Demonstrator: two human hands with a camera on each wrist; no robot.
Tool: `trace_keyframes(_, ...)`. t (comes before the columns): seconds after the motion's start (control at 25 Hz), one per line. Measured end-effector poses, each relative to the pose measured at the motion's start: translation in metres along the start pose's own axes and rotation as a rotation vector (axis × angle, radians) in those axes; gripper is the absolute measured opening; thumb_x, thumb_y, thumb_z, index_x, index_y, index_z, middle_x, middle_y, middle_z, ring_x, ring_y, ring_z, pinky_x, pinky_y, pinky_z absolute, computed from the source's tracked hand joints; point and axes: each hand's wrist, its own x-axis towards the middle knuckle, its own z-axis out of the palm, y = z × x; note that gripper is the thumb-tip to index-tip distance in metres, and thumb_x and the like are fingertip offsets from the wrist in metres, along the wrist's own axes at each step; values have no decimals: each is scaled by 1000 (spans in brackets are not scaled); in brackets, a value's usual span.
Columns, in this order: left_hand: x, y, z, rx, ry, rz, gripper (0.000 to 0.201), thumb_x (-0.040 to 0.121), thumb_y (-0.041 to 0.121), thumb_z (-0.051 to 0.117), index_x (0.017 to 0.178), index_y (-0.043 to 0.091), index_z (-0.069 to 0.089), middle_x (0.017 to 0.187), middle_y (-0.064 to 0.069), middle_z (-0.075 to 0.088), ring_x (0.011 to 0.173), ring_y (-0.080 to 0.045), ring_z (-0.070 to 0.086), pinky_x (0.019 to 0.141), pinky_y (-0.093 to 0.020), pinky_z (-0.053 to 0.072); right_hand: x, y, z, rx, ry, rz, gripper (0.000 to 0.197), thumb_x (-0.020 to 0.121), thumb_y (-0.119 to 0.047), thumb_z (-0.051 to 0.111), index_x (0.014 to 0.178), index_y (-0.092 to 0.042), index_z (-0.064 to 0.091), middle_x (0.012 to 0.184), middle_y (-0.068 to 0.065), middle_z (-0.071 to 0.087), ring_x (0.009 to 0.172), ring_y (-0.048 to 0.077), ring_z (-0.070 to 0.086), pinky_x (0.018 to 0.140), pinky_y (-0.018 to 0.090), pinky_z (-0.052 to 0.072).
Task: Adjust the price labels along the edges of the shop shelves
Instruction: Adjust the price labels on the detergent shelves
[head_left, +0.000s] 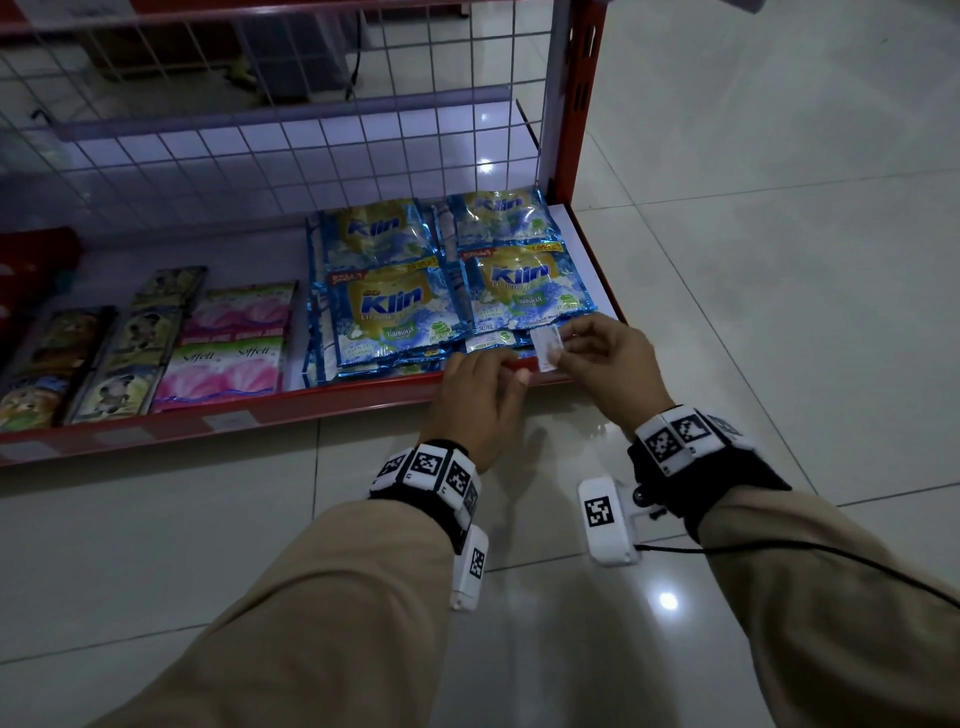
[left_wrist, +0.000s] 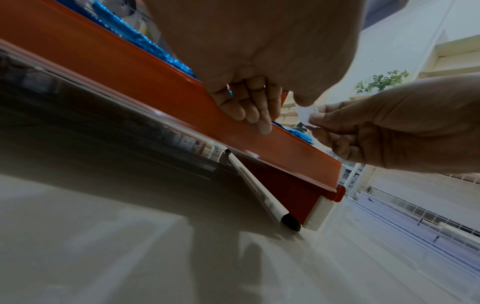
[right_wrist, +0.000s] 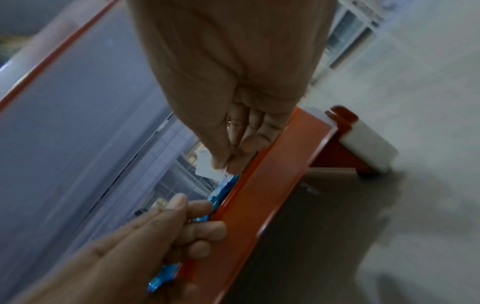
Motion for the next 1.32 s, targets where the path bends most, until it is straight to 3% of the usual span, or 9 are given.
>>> trace_keyframes(0.08, -1, -1, 0, -15, 25, 9, 33, 99, 38, 40, 115, 16, 57, 108, -2, 61, 104, -20, 44, 82, -29, 35, -8, -1, 8, 277, -71, 152, 25, 79, 2, 71, 99, -7, 59, 86, 12, 67, 73, 16, 66, 65, 25, 55)
trace_keyframes(0.2, 0, -1, 1, 8, 30, 3, 31, 98, 41, 43, 106, 15, 58, 98, 1, 57, 95, -17, 40, 75, -28, 31, -15, 2, 18, 333, -133, 178, 25, 80, 3, 70, 102, -6, 60, 86, 9, 68, 76, 14, 67, 67, 21, 54)
trace_keyframes(0.48, 3, -4, -2, 159, -61, 24, 22, 99, 28, 44, 101, 12, 59, 103, -4, 53, 102, -22, 39, 77, -30, 31, -11, 5, 14, 48, -101, -22, 14, 82, -2, 70, 94, -9, 66, 83, 0, 68, 76, 4, 63, 70, 14, 50)
trace_keyframes(0.6, 3, -2, -3, 244, -82, 44, 24, 99, 28, 44, 105, 12, 60, 108, -4, 53, 104, -23, 39, 83, -36, 39, -5, 3, -1, -273, -143, -167, 14, 83, -6, 69, 92, -16, 68, 81, -2, 70, 73, 4, 64, 70, 17, 52)
trace_keyframes(0.72, 1, -2, -4, 343, -98, 85, 25, 98, 29, 46, 111, 13, 60, 113, -2, 52, 106, -22, 39, 84, -36, 40, -6, 1, -6, -545, -241, -248, 24, 82, -10, 67, 104, -20, 67, 79, -8, 66, 72, 8, 61, 69, 19, 47)
trace_keyframes(0.84, 0, -1, -6, 421, -132, 117, 28, 97, 32, 45, 116, 15, 57, 120, 0, 51, 110, -22, 39, 87, -34, 39, -8, -2, -2, -628, -286, -291, 16, 83, -11, 66, 95, -21, 68, 80, -8, 64, 76, 11, 60, 64, 15, 40)
trace_keyframes(1.0, -5, -5, -18, 531, -68, 110, 26, 95, 42, 42, 109, 22, 52, 113, 2, 55, 106, -23, 44, 88, -37, 32, -2, -5, 5, -534, -136, -302, 10, 86, -10, 63, 91, -18, 67, 80, -7, 65, 76, 10, 60, 65, 11, 41)
trace_keyframes(1.16, -17, -23, -34, 547, 25, 26, 16, 92, 35, 48, 101, 23, 50, 105, 3, 55, 101, -21, 47, 88, -37, 30, -1, -9, 26, -494, -104, -371, 5, 87, -11, 62, 91, -14, 65, 90, 2, 64, 90, 21, 56, 79, 35, 48)
trace_keyframes(1.32, -22, -28, -38, 558, 65, -73, 17, 89, 31, 49, 103, 22, 48, 105, 2, 52, 100, -21, 48, 83, -37, 31, -1, -10, 48, -512, -123, -365, 7, 88, -12, 60, 92, -12, 66, 90, 4, 64, 89, 28, 54, 80, 43, 45)
